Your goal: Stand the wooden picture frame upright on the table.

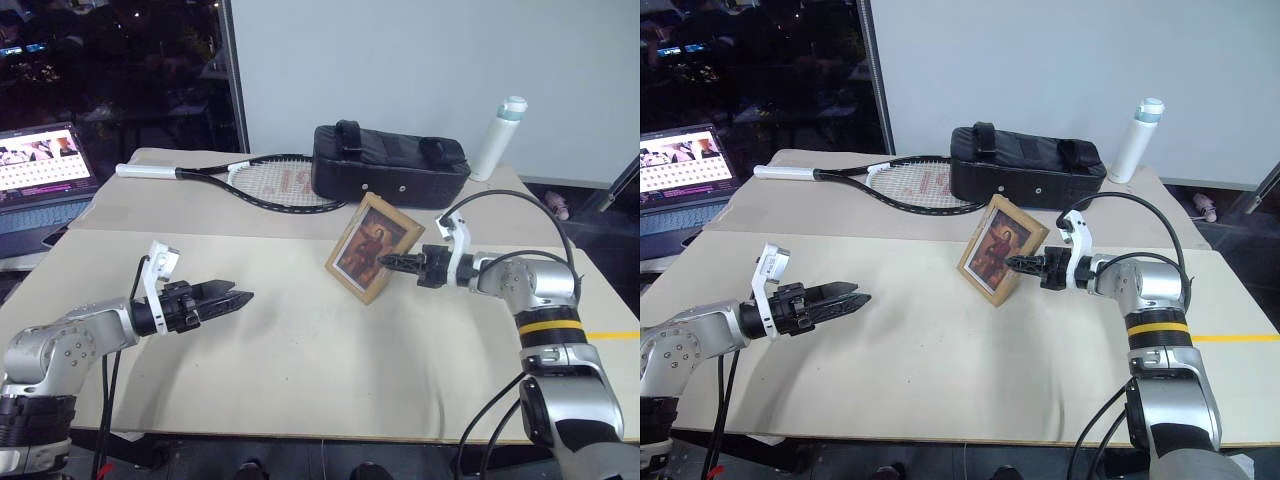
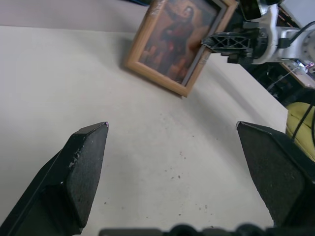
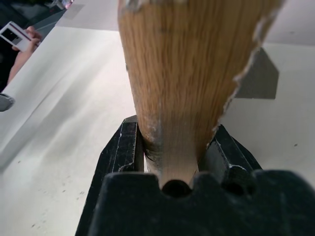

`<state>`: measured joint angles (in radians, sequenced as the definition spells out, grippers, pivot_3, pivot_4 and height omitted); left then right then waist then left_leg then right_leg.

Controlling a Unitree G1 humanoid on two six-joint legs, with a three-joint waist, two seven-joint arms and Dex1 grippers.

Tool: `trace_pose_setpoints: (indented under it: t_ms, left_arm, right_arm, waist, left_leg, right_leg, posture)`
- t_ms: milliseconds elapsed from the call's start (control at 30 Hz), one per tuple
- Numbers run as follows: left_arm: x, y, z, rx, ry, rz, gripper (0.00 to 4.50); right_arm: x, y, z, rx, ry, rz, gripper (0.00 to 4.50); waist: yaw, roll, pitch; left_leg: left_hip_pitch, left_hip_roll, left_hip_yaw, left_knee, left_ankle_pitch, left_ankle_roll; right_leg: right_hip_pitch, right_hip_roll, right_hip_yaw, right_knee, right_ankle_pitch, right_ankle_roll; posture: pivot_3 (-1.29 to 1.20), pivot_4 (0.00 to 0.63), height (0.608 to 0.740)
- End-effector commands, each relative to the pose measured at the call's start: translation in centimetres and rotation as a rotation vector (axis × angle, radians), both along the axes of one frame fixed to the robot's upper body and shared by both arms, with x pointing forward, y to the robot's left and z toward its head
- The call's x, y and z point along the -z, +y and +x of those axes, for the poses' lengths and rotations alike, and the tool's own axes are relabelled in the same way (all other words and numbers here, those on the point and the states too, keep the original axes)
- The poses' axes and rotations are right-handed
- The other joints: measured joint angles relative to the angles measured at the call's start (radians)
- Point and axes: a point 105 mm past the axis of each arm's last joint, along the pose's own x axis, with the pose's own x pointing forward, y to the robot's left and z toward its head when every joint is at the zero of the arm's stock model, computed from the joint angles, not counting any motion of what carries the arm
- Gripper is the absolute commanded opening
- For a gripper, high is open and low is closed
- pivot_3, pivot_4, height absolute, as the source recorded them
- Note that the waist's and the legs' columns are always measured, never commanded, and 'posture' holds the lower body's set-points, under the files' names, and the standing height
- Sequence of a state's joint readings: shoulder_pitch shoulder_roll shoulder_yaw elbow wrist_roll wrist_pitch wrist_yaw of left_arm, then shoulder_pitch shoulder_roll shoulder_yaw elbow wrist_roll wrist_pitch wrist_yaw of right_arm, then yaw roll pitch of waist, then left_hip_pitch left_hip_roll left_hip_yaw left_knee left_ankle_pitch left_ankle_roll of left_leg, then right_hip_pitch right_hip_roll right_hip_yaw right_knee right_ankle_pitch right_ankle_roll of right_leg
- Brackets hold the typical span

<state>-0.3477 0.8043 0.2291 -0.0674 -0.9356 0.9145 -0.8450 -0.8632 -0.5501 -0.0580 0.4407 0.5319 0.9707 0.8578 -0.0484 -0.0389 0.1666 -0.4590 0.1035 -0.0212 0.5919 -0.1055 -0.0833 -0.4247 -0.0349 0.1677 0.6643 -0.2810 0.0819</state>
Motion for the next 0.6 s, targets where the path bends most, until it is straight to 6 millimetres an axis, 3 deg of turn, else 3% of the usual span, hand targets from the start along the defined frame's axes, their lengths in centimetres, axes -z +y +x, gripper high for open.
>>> trace_pose_setpoints:
  t_ms: [33,200,367,433,600]
  left_arm:
    - [-1.0,0.2,0.4,-0.010,-0.056,-0.002,4.50]
    - [-0.7,0.1,0.7,-0.014,-0.052,0.002,4.50]
    - [-0.4,0.2,0.9,-0.020,-0.047,0.004,4.50]
    - [-0.4,0.2,1.0,-0.020,-0.047,0.004,4.50]
    - [-0.6,-0.6,1.2,0.009,-0.109,0.071,4.50]
  right_arm:
    - [1.3,1.1,-1.3,-0.073,0.060,0.013,1.25]
    - [1.5,1.5,-1.5,-0.093,0.042,0.001,1.25]
    - [0.4,1.9,-1.6,-0.115,0.009,0.040,1.25]
    - [0.1,2.0,-1.7,-0.130,-0.006,0.040,2.27]
    - [-1.4,1.9,-1.9,-0.156,-0.066,0.071,3.85]
  waist:
    - [-0.001,0.000,0.000]
    - [-0.005,0.000,0.000]
    - [-0.014,0.000,0.000]
    - [-0.018,0.000,0.000]
    - [-0.018,0.001,0.000]
  left_leg:
    - [0.000,0.000,0.000,0.000,0.000,0.000]
    - [0.000,0.000,0.000,0.000,0.000,0.000]
    - [0.001,0.000,-0.001,0.000,0.000,0.000]
    - [0.001,0.000,-0.001,0.000,0.000,0.000]
    - [0.000,0.000,-0.001,0.000,0.000,0.000]
  right_leg:
    - [0.000,0.000,0.000,0.000,0.000,0.000]
    - [0.000,0.000,0.000,0.000,0.000,0.000]
    - [0.001,0.000,-0.001,0.000,0.000,0.000]
    - [0.001,0.000,-0.001,0.000,0.000,0.000]
    - [0.001,0.000,-0.001,0.001,0.000,0.000]
  posture:
    - [0.00,0.150,0.705]
    - [0.00,0.150,0.705]
    - [0.00,0.150,0.705]
    - [0.00,0.150,0.705]
    - [0.00,0.150,0.705]
